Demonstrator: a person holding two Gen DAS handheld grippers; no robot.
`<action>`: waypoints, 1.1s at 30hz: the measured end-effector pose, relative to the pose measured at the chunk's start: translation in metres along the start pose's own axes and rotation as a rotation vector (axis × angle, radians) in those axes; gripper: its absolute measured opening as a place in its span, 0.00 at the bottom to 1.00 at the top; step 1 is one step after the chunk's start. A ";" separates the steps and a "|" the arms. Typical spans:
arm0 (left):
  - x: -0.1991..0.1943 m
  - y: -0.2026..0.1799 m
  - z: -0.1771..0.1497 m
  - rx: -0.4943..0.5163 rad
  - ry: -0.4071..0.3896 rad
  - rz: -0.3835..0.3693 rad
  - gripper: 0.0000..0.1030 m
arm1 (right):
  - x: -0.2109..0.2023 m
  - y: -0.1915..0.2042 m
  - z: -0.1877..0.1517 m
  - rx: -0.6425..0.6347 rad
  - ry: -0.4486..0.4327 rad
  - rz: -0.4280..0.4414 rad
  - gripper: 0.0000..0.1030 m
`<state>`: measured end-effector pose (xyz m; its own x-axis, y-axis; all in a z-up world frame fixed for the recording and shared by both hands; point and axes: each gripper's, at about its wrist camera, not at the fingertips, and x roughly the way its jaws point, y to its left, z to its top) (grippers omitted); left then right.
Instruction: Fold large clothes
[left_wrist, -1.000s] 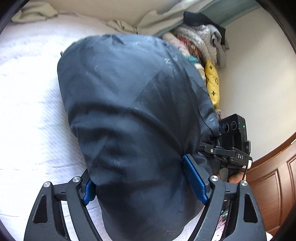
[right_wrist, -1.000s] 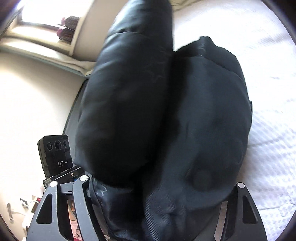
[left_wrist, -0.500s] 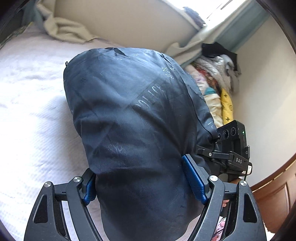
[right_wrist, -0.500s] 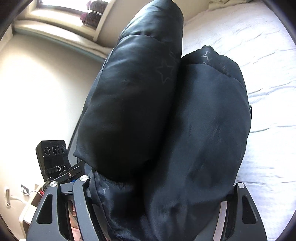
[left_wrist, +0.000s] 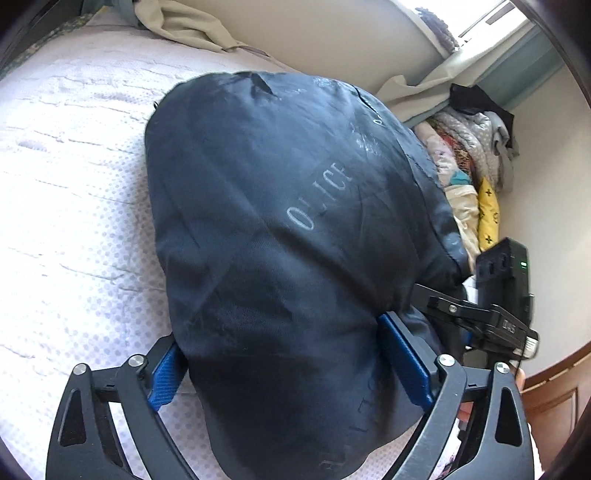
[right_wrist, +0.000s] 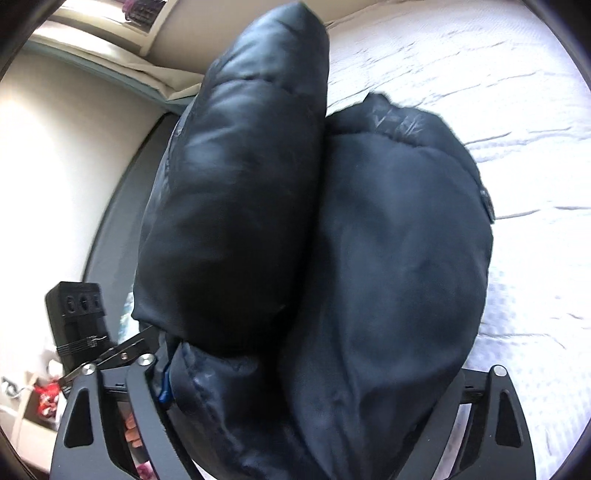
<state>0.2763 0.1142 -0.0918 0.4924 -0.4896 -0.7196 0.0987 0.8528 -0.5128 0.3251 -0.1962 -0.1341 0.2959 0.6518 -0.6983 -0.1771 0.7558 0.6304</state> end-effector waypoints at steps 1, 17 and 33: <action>-0.003 -0.003 0.001 0.006 -0.003 0.017 0.95 | -0.002 0.006 -0.004 -0.001 -0.008 -0.019 0.90; -0.079 -0.082 -0.026 0.282 -0.248 0.426 0.99 | -0.093 0.134 -0.078 -0.292 -0.275 -0.435 0.92; -0.120 -0.128 -0.116 0.322 -0.324 0.494 0.99 | -0.141 0.118 -0.141 -0.284 -0.291 -0.545 0.96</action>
<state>0.1045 0.0428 0.0055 0.7754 0.0078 -0.6314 0.0240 0.9988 0.0419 0.1307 -0.1898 -0.0091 0.6465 0.1600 -0.7460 -0.1591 0.9845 0.0733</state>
